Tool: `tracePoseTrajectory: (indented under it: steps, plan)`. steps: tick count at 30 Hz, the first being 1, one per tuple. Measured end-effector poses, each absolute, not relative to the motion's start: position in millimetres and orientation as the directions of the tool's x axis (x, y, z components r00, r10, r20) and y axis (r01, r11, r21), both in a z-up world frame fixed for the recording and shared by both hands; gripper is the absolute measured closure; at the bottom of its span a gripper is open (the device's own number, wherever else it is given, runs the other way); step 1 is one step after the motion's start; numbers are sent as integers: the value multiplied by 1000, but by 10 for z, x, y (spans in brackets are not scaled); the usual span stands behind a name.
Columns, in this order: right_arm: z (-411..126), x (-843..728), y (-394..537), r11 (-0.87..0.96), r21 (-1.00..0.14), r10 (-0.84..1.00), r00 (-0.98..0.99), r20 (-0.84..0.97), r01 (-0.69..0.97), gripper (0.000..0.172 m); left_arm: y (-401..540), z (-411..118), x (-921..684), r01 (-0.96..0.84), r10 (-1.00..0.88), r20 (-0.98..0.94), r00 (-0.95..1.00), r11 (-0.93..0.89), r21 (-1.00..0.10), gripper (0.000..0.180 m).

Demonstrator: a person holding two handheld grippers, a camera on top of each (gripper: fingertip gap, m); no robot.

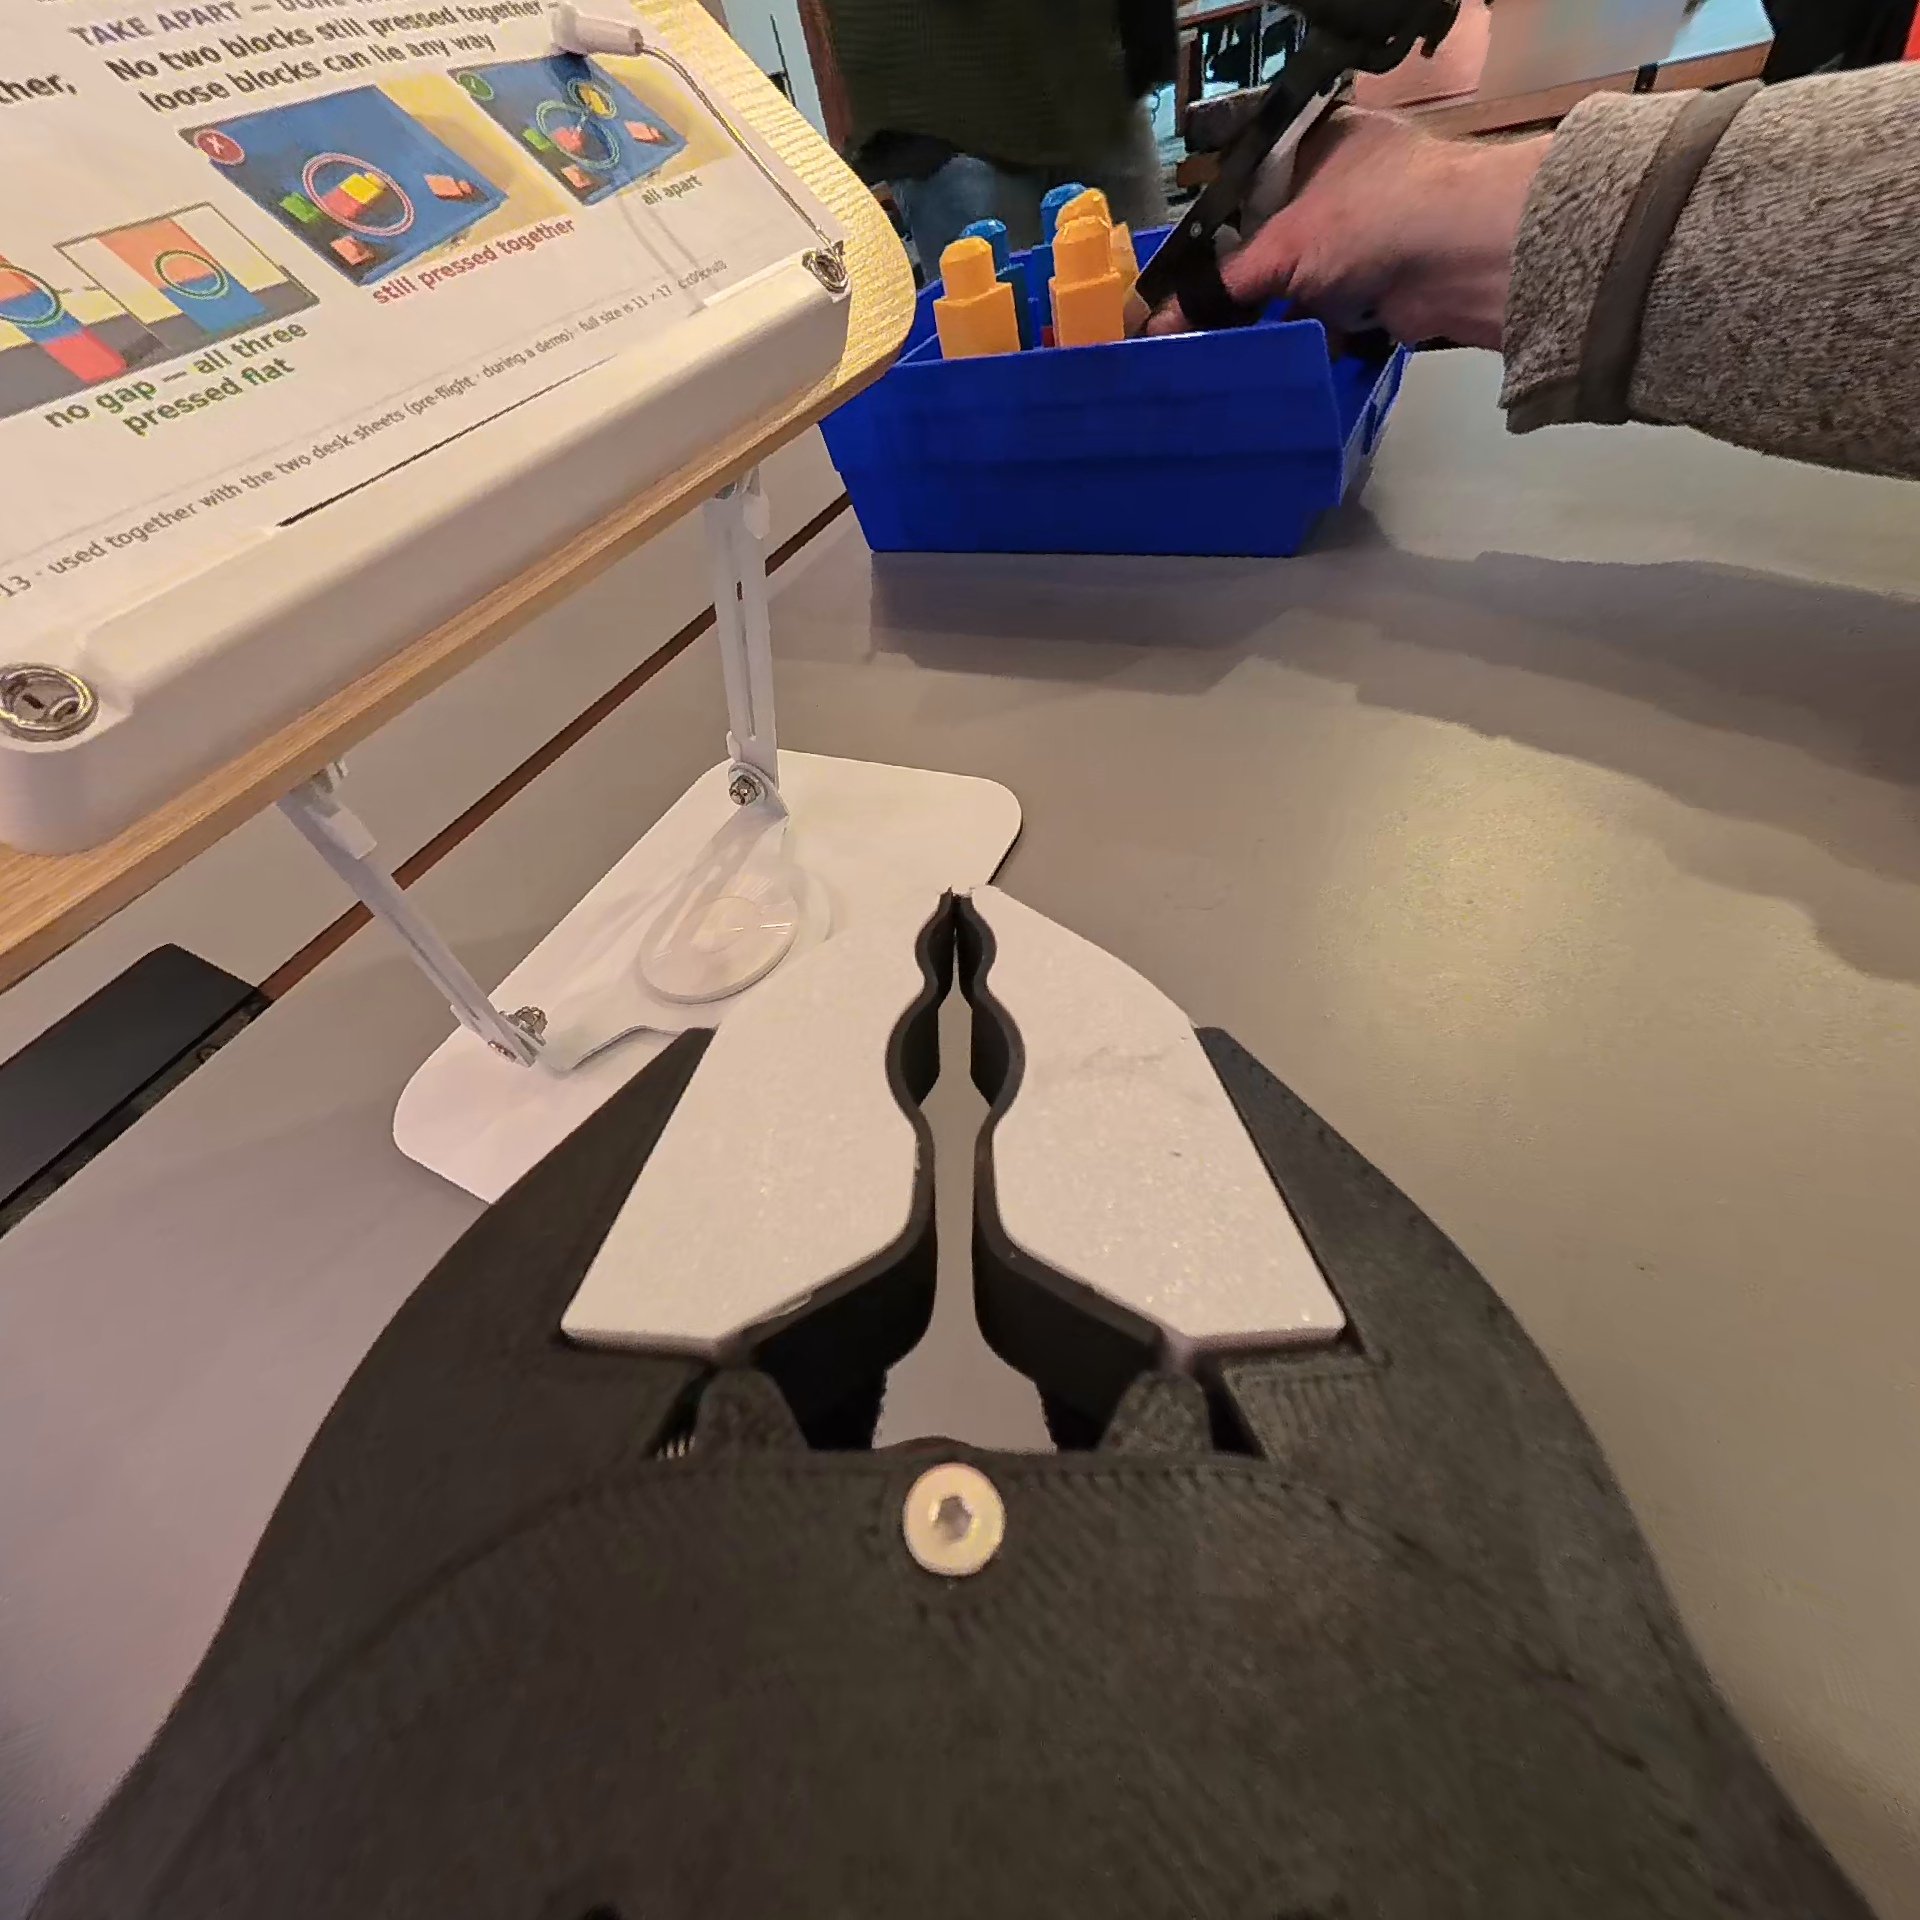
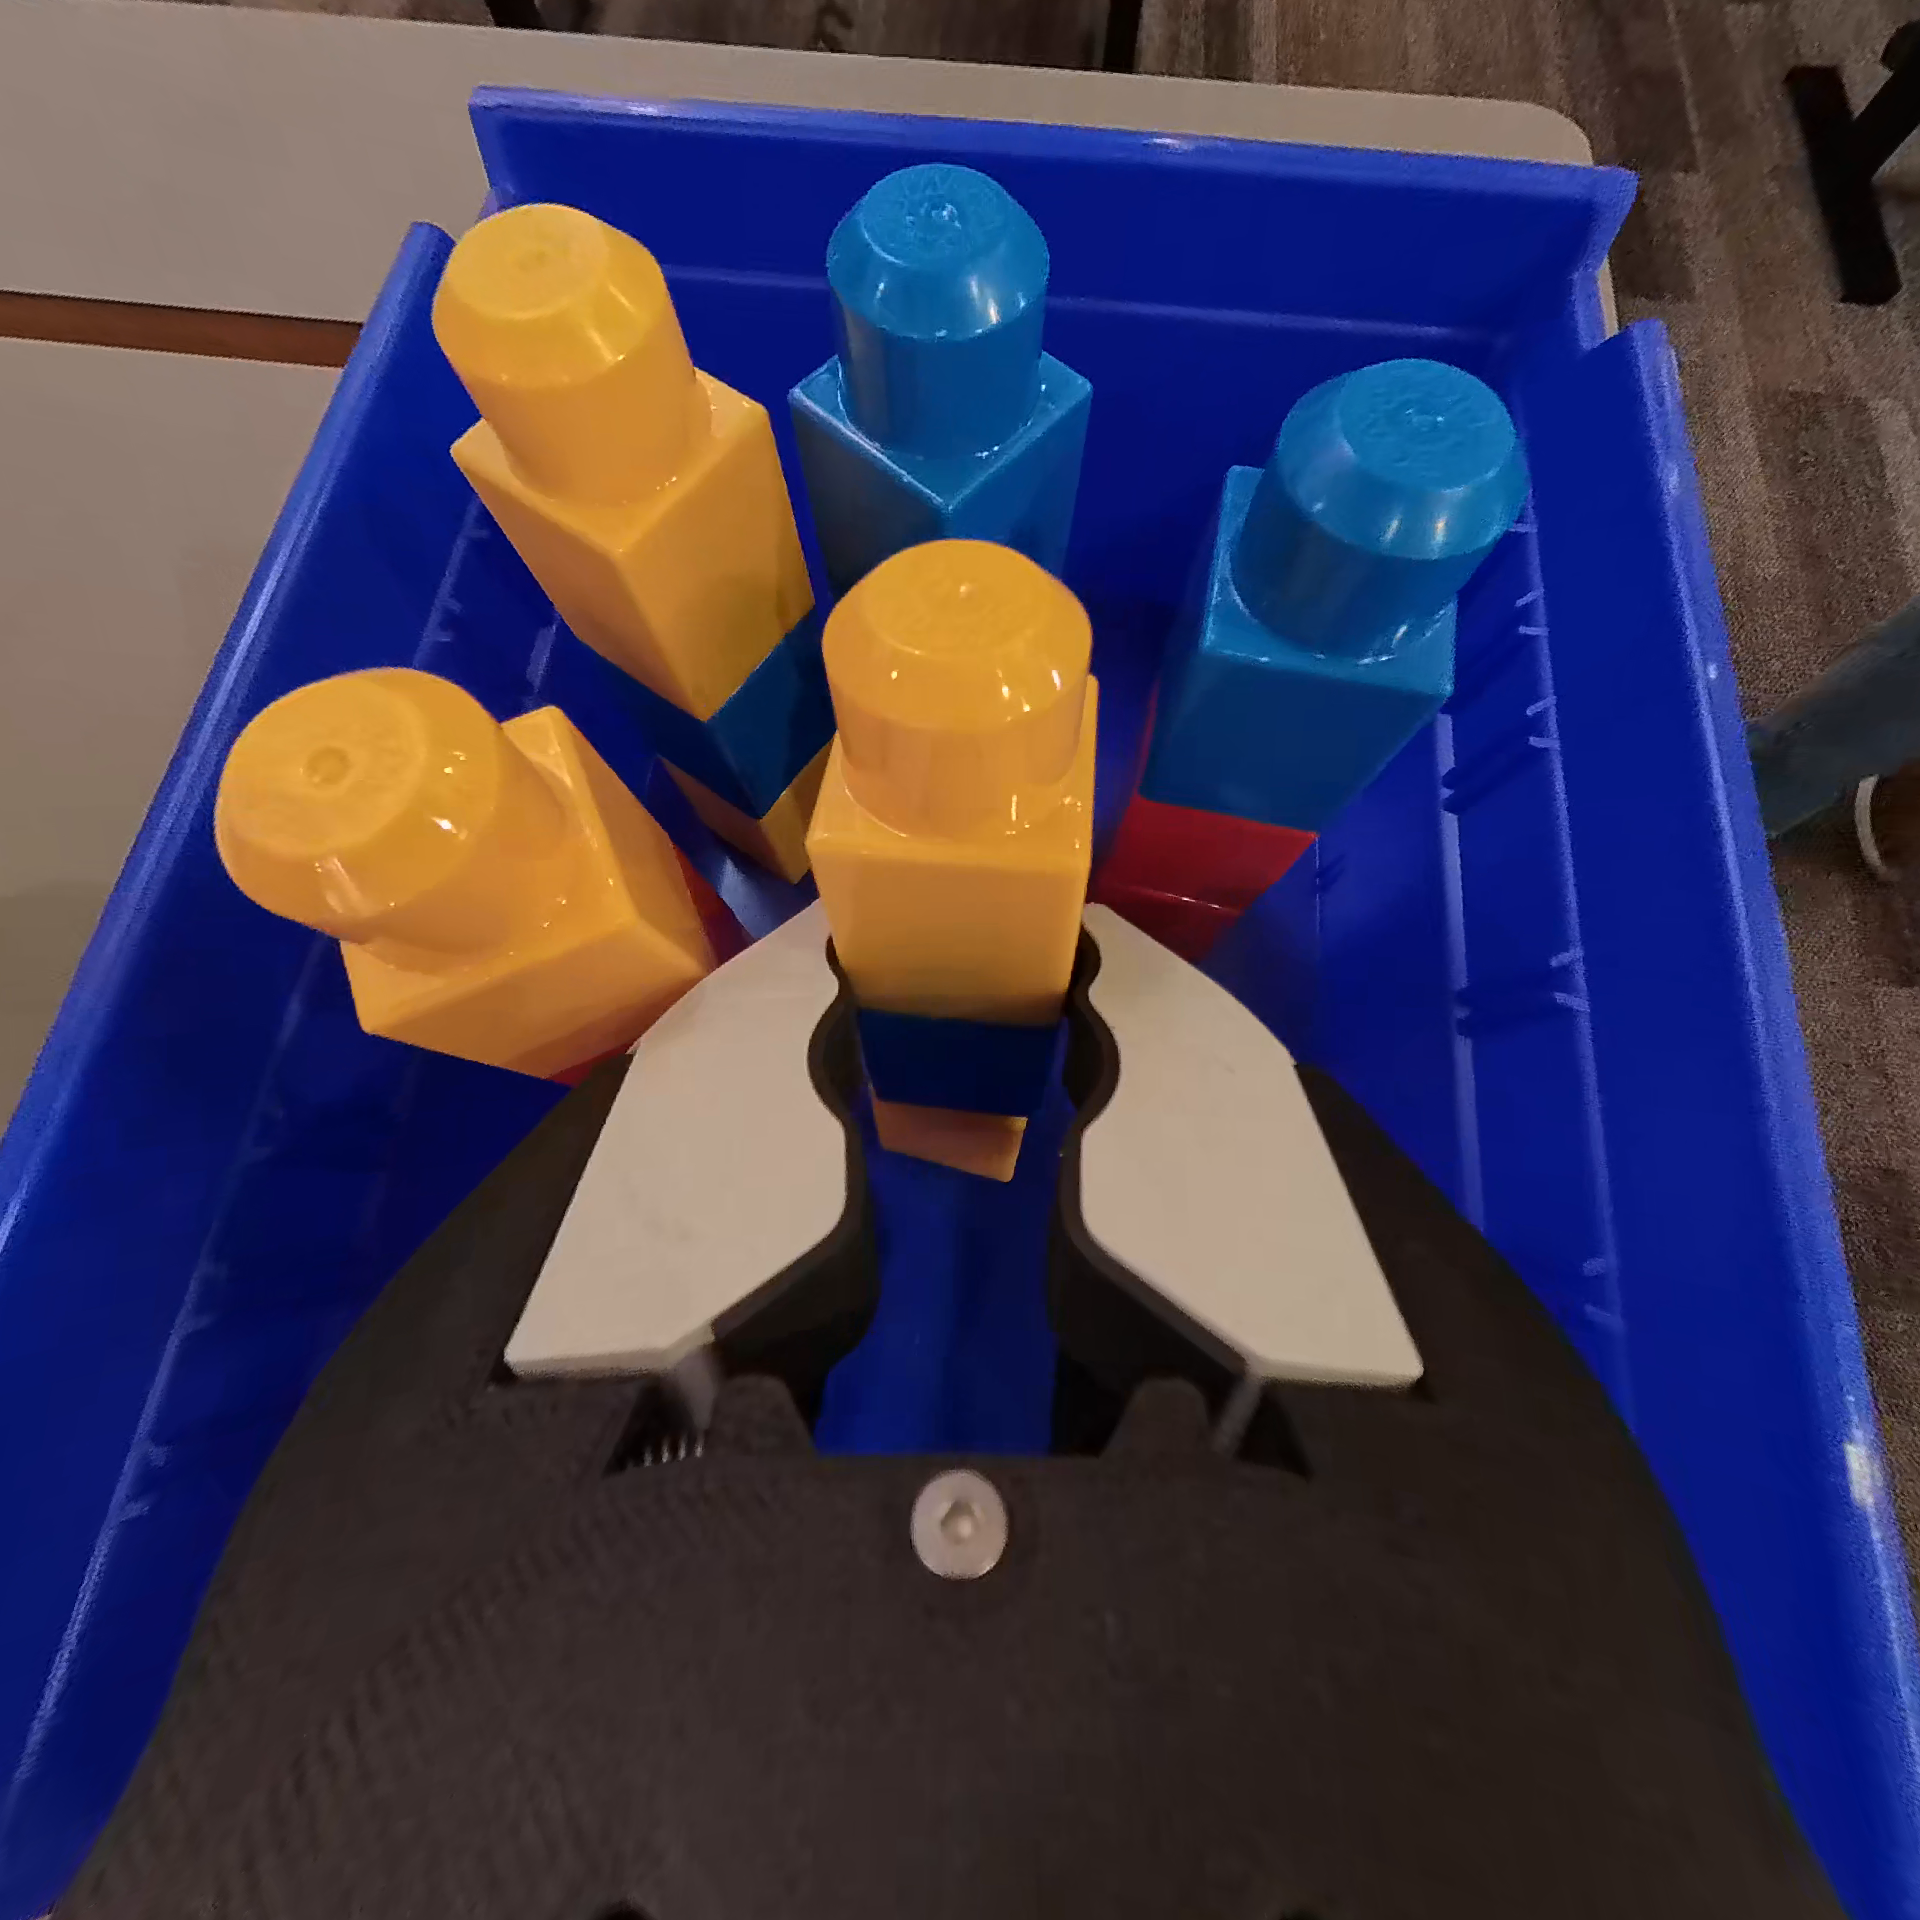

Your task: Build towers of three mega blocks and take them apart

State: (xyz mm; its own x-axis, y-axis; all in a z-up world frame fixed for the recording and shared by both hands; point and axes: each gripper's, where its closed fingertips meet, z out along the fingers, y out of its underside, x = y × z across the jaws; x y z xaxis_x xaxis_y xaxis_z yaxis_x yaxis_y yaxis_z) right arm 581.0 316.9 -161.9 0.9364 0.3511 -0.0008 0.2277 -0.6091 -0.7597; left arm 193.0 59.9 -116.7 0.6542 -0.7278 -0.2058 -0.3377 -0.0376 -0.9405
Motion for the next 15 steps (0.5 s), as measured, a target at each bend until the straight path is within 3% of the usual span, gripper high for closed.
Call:
tracePoseTrajectory:
  steps: [15]
  plan:
    - [-1770, 5807, 3029, -684, -688, 372, 927, -42, 243, 129, 578, -1137, 1938, -335, -730, -210, 650, -27, -942, 180]
